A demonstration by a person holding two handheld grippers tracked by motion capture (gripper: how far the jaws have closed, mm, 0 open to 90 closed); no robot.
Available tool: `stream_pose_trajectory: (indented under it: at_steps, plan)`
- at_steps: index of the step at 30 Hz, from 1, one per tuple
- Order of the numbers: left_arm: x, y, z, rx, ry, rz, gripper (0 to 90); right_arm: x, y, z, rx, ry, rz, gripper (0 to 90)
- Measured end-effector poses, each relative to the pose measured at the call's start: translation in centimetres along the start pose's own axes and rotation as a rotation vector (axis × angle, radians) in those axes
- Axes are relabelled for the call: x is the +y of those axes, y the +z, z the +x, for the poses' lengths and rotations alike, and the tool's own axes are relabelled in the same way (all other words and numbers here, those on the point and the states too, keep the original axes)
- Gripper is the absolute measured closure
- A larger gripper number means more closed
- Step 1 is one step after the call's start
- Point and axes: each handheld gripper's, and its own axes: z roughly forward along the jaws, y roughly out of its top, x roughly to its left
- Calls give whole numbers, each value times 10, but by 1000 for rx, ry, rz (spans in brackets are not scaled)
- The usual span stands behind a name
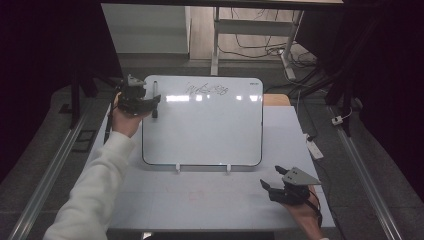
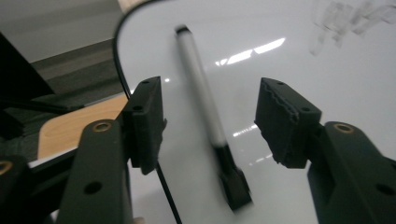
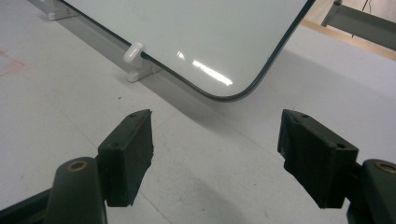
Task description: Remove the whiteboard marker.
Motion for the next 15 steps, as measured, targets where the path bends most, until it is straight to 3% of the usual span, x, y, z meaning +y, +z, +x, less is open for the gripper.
stream_pose_trajectory:
  at_steps: [5,15]
  plan:
    - [16,9,6,51,-13,-14,515,-1,1,0,-7,-3,7,261]
    - [20,25,0,65,9,19,623,-2,1,-1,-24,2,12,262]
